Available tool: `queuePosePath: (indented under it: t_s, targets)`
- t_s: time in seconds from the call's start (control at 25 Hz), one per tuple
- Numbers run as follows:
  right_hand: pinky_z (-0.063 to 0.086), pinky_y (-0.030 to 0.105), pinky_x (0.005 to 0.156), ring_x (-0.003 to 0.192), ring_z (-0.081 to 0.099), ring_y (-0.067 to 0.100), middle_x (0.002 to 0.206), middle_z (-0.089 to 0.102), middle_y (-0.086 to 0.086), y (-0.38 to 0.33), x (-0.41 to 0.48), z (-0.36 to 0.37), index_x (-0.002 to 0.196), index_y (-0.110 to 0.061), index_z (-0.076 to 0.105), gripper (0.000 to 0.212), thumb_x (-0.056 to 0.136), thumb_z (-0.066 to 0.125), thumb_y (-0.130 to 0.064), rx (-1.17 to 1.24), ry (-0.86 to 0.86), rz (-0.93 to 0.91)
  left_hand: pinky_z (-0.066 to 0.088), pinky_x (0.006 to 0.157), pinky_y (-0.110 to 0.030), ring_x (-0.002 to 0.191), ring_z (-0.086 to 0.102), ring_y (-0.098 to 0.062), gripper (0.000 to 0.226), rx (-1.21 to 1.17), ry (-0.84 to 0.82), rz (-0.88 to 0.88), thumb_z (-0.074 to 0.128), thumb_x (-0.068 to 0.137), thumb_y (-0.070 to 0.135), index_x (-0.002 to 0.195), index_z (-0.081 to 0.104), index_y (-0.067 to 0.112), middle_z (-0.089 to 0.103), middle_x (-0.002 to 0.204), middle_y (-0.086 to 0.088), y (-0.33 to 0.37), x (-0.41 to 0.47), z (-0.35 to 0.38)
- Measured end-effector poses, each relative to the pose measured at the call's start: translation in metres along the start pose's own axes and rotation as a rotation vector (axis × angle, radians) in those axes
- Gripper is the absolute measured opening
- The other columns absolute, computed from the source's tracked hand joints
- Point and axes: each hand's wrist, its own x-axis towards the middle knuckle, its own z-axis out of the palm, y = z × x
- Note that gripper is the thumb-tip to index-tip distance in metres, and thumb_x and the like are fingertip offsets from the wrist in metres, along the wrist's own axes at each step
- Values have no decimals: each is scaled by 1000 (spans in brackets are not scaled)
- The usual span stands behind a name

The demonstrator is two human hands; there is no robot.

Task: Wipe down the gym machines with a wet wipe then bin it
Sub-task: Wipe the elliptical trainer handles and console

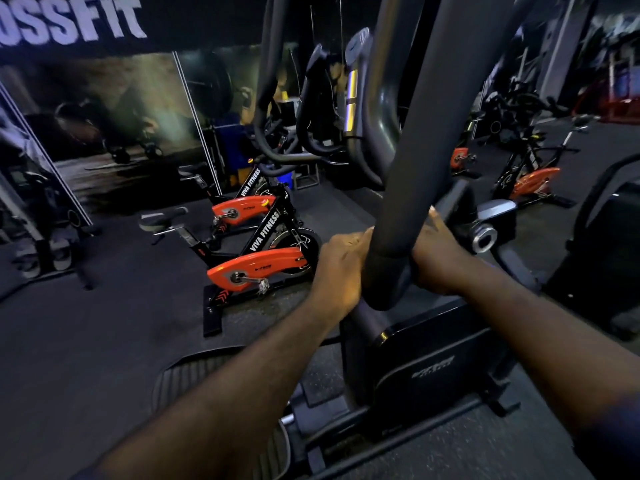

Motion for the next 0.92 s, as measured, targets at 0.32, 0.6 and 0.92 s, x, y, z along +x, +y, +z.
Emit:
queuePosePath:
  t_s: [0.32, 0.6, 0.92]
  targets:
    - [42, 56, 115, 117, 65, 7, 118, 75, -8, -124, -54, -32, 113, -38, 75, 47, 77, 86, -11, 1158, 167, 402, 41, 71, -25, 75, 58, -5, 39, -16, 101, 71, 50, 108, 42, 76, 60, 23, 66, 78, 8, 2, 1, -45]
    - [53, 34, 104, 119, 69, 19, 121, 75, 4, -203, -41, -104, 129, -9, 64, 31, 100, 60, 3, 1517, 712, 842, 49, 83, -37, 86, 64, -14, 43, -222, -81, 56, 49, 105, 53, 81, 65, 21, 69, 82, 7, 0, -28, -81]
    - [51, 41, 108, 117, 71, 26, 128, 70, 15, -293, -71, -114, 121, -7, 52, 26, 101, 50, 8, 1649, 1003, 1130, 49, 67, -37, 65, 58, -12, 7, -281, -384, 84, 77, 83, 33, 80, 71, 30, 62, 63, 16, -10, -64, -128]
